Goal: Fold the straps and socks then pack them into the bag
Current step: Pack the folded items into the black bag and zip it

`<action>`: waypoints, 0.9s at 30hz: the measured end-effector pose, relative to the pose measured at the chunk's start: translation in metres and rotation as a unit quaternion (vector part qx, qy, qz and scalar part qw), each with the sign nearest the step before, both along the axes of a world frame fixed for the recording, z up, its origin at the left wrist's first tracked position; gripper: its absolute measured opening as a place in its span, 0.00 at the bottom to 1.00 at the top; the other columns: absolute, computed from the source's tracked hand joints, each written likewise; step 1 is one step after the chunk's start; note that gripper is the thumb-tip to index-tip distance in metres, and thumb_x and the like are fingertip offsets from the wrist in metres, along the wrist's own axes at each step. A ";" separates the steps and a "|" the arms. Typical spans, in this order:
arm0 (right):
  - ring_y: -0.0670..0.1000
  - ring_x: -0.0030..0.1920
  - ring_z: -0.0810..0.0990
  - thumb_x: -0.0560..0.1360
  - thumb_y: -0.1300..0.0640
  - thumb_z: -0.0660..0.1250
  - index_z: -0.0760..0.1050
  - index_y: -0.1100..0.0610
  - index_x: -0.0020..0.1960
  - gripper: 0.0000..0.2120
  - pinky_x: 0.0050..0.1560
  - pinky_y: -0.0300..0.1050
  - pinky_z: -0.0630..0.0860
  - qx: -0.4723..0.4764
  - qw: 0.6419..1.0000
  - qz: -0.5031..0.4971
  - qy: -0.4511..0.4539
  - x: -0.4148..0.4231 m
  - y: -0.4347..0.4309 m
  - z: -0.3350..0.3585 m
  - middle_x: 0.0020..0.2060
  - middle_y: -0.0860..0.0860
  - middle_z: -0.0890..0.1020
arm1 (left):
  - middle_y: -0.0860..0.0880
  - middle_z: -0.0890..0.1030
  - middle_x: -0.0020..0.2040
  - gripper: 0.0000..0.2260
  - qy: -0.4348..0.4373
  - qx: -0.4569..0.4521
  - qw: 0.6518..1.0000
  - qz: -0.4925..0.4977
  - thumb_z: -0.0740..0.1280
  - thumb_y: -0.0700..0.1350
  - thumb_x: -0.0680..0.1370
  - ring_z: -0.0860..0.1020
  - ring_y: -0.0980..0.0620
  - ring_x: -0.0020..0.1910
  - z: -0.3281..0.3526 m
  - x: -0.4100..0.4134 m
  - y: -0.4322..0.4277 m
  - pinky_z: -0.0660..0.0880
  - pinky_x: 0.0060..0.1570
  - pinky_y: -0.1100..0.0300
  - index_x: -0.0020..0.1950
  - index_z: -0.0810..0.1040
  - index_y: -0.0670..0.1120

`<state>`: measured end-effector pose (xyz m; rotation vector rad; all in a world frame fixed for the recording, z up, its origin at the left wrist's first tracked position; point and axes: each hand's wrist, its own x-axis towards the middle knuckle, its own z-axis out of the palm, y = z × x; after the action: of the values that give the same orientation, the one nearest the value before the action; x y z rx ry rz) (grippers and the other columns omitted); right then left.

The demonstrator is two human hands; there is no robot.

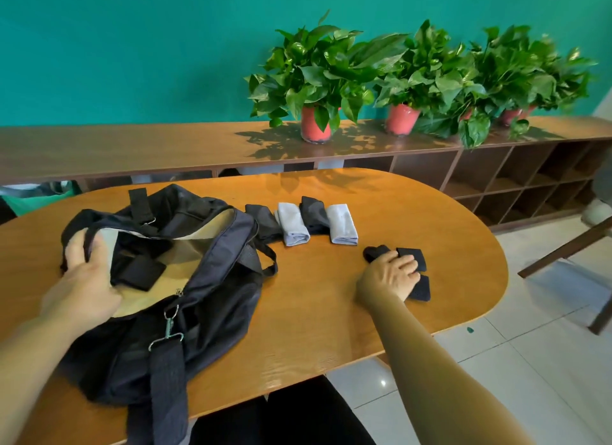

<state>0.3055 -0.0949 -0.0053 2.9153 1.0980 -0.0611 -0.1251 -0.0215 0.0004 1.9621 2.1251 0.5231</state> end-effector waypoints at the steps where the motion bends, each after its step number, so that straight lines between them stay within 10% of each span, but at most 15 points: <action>1: 0.63 0.73 0.57 0.79 0.52 0.58 0.48 0.65 0.75 0.32 0.70 0.56 0.61 -0.002 1.000 -0.008 0.009 0.003 0.001 -0.003 0.73 0.66 0.56 | 0.58 0.40 0.74 0.41 -0.002 -0.008 1.000 0.002 0.70 0.38 0.71 0.68 0.43 0.43 0.002 0.001 -0.001 0.76 0.45 0.45 0.74 0.47 0.50; 12: 0.59 0.56 0.77 0.78 0.63 0.58 0.67 0.65 0.63 0.14 0.51 0.51 0.76 0.058 0.998 -0.004 0.021 0.004 -0.005 0.021 0.57 0.60 0.77 | 0.54 0.35 0.76 0.41 0.045 -0.058 0.997 0.020 0.64 0.37 0.75 0.73 0.45 0.44 0.027 0.009 -0.015 0.71 0.37 0.55 0.78 0.39 0.48; 17: 0.56 0.40 0.78 0.78 0.62 0.58 0.68 0.58 0.57 0.08 0.32 0.43 0.65 0.174 0.978 0.115 -0.022 -0.058 -0.012 0.067 0.42 0.53 0.78 | 0.53 0.38 0.76 0.41 0.067 -0.057 0.996 0.021 0.65 0.39 0.73 0.74 0.49 0.37 0.033 0.007 -0.017 0.72 0.30 0.58 0.77 0.41 0.52; 22: 0.52 0.21 0.57 0.67 0.68 0.68 0.71 0.57 0.39 0.09 0.25 0.34 0.44 0.346 0.860 0.374 -0.033 -0.172 -0.014 0.083 0.23 0.46 0.60 | 0.50 0.51 0.76 0.30 0.097 0.041 0.994 -0.012 0.68 0.44 0.73 0.70 0.45 0.63 0.047 -0.005 -0.023 0.74 0.46 0.56 0.71 0.59 0.58; 27: 0.51 0.17 0.65 0.48 0.63 0.76 0.71 0.54 0.33 0.19 0.26 0.35 0.40 0.209 0.828 0.519 -0.029 -0.256 0.012 0.054 0.20 0.47 0.68 | 0.51 0.57 0.78 0.19 0.225 0.139 0.959 -0.098 0.68 0.48 0.71 0.54 0.45 0.74 0.051 -0.024 -0.008 0.55 0.70 0.47 0.62 0.78 0.55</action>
<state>0.0495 -0.0826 0.0488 2.0942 2.7506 0.3218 -0.1490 -0.0297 0.0513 2.6319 2.1550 0.3830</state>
